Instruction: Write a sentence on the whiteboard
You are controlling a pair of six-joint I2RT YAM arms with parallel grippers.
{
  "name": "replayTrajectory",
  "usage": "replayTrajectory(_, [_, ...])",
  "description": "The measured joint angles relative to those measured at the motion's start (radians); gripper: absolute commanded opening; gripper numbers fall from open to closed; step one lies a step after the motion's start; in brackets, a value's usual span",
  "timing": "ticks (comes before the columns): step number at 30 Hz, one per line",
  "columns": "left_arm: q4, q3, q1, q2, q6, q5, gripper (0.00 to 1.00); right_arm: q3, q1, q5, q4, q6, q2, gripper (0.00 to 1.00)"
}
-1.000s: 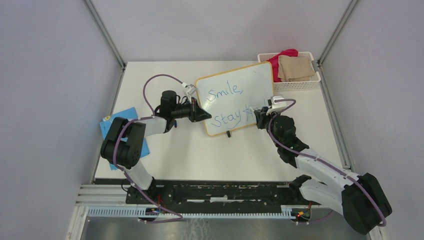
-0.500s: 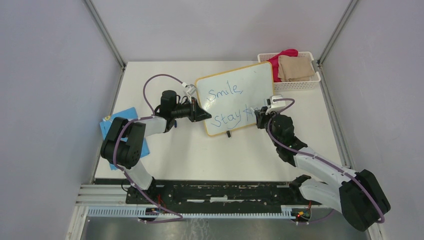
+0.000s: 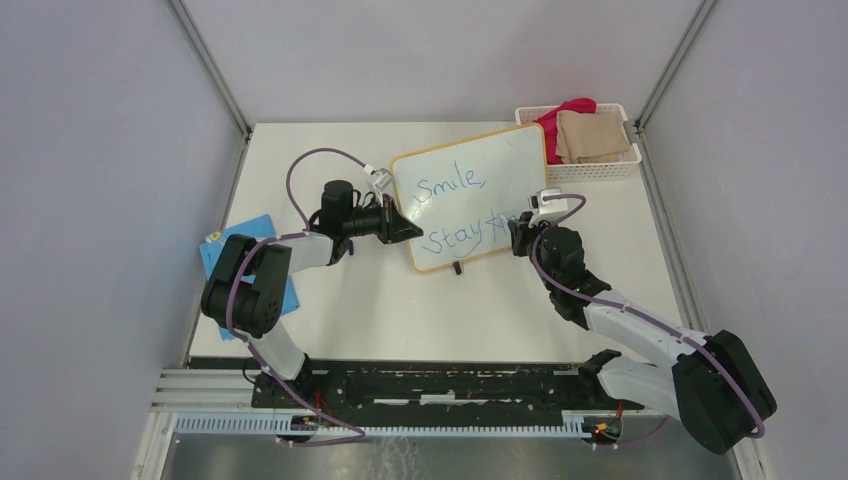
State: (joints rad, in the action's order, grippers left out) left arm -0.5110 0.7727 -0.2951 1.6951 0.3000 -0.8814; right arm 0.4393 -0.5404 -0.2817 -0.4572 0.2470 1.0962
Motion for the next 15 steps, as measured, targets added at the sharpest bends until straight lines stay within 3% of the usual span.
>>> replayTrajectory(15, [0.003,0.001,0.0,0.0,0.0,0.001,0.02,0.001,0.003,-0.014,-0.005,0.003,0.012,0.0])
